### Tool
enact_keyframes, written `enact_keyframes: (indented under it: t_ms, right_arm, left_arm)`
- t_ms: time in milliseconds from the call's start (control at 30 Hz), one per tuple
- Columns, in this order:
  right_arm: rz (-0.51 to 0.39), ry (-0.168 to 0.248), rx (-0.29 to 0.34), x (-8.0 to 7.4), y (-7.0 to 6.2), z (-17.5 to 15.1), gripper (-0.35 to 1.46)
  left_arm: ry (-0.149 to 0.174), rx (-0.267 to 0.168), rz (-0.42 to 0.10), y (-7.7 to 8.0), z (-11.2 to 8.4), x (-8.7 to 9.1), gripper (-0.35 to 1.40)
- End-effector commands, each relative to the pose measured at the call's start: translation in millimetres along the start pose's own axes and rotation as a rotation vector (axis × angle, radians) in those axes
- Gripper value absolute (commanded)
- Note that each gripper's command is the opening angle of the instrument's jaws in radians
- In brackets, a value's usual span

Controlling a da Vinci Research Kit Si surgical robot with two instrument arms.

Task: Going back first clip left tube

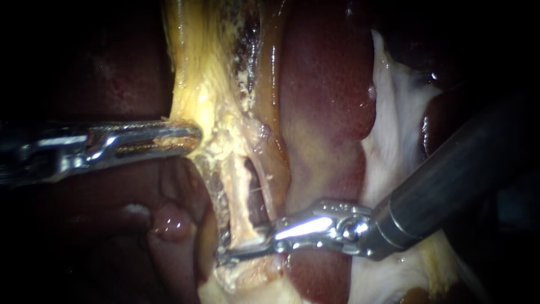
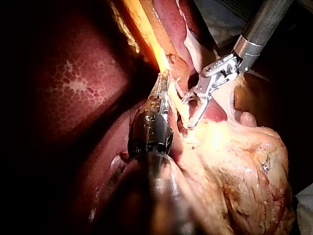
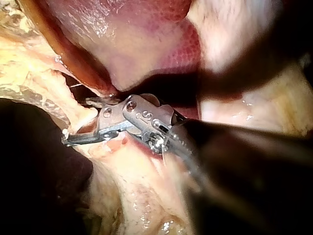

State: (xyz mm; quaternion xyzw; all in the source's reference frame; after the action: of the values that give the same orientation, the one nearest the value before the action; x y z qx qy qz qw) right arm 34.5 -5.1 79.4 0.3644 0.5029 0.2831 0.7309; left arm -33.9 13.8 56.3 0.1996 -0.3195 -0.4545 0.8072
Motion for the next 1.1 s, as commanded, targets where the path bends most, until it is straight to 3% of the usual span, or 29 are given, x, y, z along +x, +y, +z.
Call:
enact_keyframes:
  t_ms: [33, 100, 300, 667, 1100]
  right_arm:
    - [-0.034, 0.008, -0.004, 0.2, 0.1, -0.2, 0.57]
    - [-0.116, 0.011, -0.008, 0.6, 0.1, -0.7, 0.58]
    - [-0.232, 0.002, 0.019, 1.4, -0.3, -2.6, 0.6]
    - [-0.331, -0.005, 0.053, 1.9, -1.0, -6.5, 0.6]
    - [-0.431, 0.015, 0.069, 6.2, -2.9, -13.1, 0.6]
  left_arm:
    - [0.0, 0.0, 0.0, 0.0, 0.0, 0.0, -0.35]
    - [0.0, 0.0, 0.0, 0.0, -0.1, 0.1, -0.35]
    - [0.0, 0.0, 0.0, 0.0, -0.1, 0.1, -0.35]
    - [0.0, 0.0, 0.001, 0.1, -0.1, 0.1, -0.35]
    - [0.0, 0.0, 0.001, 0.1, -0.2, 0.2, -0.35]
